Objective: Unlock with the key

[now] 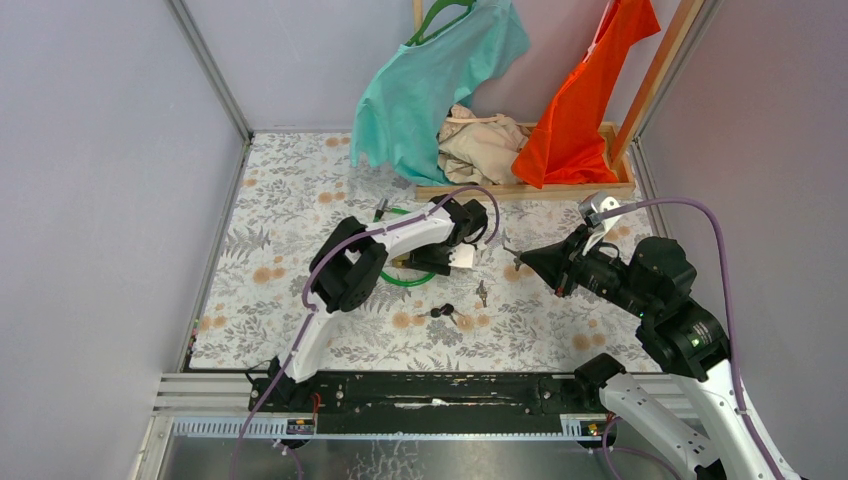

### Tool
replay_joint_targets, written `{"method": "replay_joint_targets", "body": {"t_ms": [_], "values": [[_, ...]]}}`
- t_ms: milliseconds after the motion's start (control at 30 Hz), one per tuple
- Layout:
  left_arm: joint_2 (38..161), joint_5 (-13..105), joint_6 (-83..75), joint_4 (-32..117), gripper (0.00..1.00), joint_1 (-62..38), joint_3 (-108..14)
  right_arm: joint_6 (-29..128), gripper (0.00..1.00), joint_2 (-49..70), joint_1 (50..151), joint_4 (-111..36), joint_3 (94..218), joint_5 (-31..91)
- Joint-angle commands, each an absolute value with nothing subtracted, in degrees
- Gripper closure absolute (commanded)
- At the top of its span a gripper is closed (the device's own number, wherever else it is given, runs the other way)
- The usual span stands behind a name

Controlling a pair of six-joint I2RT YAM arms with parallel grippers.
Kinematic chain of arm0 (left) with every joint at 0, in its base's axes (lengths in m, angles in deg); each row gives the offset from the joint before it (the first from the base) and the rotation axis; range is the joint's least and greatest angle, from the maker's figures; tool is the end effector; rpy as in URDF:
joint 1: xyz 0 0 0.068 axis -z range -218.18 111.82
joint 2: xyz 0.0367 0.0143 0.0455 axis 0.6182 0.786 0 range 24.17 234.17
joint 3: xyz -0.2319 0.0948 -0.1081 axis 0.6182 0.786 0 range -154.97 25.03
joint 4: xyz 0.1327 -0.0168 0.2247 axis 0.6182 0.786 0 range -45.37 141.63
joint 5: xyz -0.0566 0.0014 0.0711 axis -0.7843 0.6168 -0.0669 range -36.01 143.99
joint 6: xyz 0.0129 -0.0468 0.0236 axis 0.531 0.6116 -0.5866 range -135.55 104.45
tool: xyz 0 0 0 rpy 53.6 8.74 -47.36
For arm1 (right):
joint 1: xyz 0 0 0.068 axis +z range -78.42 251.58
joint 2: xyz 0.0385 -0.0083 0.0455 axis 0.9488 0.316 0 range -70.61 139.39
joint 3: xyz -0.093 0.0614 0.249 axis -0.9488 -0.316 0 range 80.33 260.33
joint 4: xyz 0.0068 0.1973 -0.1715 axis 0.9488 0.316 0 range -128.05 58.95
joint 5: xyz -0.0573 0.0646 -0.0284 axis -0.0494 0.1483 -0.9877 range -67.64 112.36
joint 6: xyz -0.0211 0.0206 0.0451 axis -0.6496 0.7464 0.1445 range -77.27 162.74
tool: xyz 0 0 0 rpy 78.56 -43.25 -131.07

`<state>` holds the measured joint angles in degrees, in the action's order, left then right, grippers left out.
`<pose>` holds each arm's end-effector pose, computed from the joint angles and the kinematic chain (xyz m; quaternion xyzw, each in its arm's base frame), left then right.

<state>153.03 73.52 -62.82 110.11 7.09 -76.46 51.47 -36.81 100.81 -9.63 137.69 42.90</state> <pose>0.3079 -0.2939 0.1523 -0.7149 -0.6780 -0.1690 0.0274 0.0884 0.0637 0.4042 -0.2475 0.6917 0.3407 0.5867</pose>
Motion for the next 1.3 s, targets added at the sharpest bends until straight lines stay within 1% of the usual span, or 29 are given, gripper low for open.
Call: {"method": "replay_joint_targets", "body": {"t_ms": [0,100,333,433,500,567,600,833,967,1133,1267], "values": [[153.1,76.4,-63.3,112.0,0.33,7.1,-74.9,50.7,1.00,-36.8,100.6,-10.6,140.6,44.0],[153.0,76.7,-62.7,112.8,0.34,7.3,-73.8,50.4,1.00,-36.8,100.6,-10.5,140.6,43.9],[153.8,75.6,-61.2,114.7,0.50,7.5,-74.3,50.1,1.00,-37.0,100.6,-10.2,140.6,43.9],[154.4,75.5,-60.5,115.4,0.64,7.5,-74.2,49.9,1.00,-37.1,100.6,-10.0,140.8,43.6],[154.7,75.1,-60.1,116.2,0.79,7.5,-74.5,49.8,1.00,-37.1,100.6,-10.0,140.8,43.7],[154.8,74.5,-59.5,116.7,0.98,7.5,-74.8,49.7,1.00,-37.1,100.6,-10.0,140.8,43.7],[154.8,74.4,-59.3,116.8,1.00,7.5,-74.9,49.7,1.00,-37.0,100.6,-10.0,140.7,43.8],[153.3,71.2,-58.4,118.3,1.00,7.4,-77.1,49.0,1.00,-36.0,100.6,-9.0,142.5,43.7],[152.3,65.3,-55.9,122.5,1.00,7.0,-85.5,49.0,1.00,-35.4,100.6,-8.8,143.7,43.6],[148.0,50.6,-54.2,127.5,1.00,4.0,-96.3,49.2,1.00,-34.9,100.6,-9.2,144.3,43.9],[140.1,33.2,-56.4,127.7,1.00,-1.0,-98.3,49.8,1.00,-33.5,100.6,-10.1,145.1,45.9]]}}
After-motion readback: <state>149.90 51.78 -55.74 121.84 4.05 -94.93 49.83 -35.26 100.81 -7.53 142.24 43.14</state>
